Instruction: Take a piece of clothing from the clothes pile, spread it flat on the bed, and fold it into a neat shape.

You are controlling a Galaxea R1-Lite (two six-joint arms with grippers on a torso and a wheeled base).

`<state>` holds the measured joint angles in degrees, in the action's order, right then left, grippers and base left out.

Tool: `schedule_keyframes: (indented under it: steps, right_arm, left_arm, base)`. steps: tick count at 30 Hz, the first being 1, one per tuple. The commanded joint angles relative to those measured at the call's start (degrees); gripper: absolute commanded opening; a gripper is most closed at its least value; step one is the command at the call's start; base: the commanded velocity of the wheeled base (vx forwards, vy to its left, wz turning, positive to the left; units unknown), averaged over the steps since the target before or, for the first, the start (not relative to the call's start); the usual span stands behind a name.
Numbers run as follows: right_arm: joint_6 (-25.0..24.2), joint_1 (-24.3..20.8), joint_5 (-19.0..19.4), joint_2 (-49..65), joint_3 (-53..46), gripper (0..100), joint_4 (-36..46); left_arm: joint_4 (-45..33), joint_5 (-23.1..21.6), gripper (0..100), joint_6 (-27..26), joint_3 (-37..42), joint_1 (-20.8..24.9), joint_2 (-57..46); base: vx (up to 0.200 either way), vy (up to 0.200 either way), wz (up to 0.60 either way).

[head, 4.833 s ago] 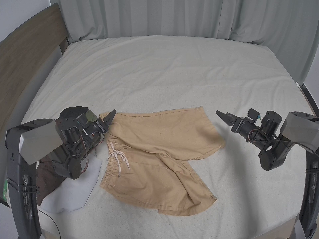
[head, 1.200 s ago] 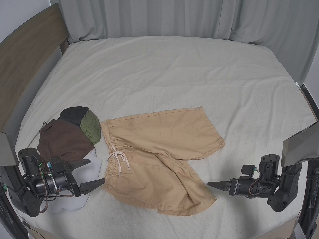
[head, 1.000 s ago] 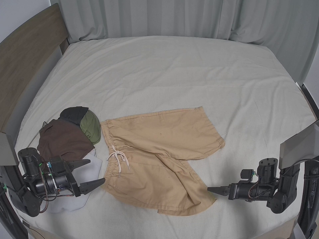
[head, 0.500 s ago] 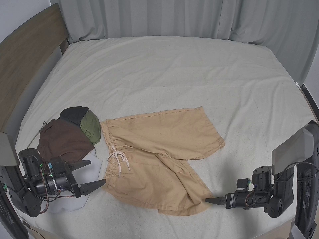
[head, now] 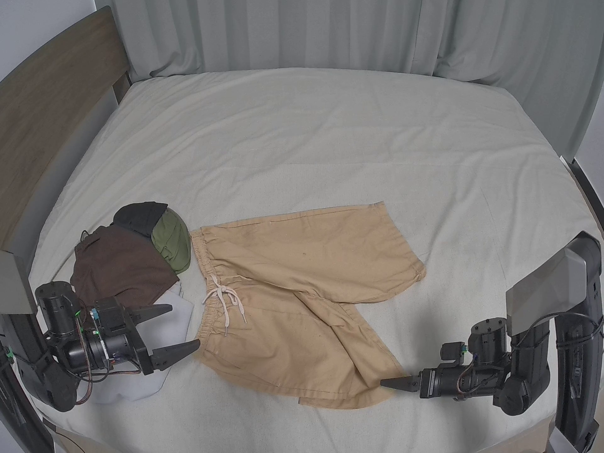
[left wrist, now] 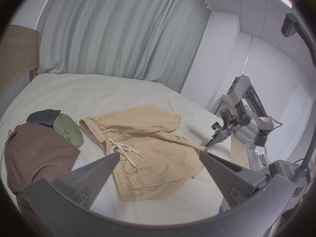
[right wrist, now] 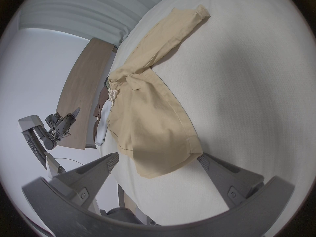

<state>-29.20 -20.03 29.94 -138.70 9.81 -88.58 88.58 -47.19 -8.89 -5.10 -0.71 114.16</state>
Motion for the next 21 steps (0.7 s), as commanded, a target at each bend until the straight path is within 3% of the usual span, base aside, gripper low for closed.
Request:
schedule_keyframes:
  steps: [1,2,12,21]
  right_arm:
    - [-0.51,-0.01,-0.06,-0.16,0.73,100,-0.02]
    - [-0.77,-0.01,-0.23,-0.16,0.82,0,-0.02]
    - [-0.77,0.17,-1.64,0.36,1.0,0,-0.1]
    - [0.19,3.51,-3.92,4.5,1.0,0,-0.02]
  left_arm:
    - [0.02,-0.01,100,0.01,0.0,0.0,0.09]
    - [0.02,-0.01,100,0.01,0.0,0.0,0.09]
    - [0.02,-0.01,100,0.01,0.09,0.0,0.09]
    - [0.02,-0.01,100,0.01,0.09,0.09,0.18]
  base:
    - [0.0,0.0,0.0]
    - [0.0,0.0,0.0]
    - [0.0,0.0,0.0]
    - [0.0,0.0,0.0]
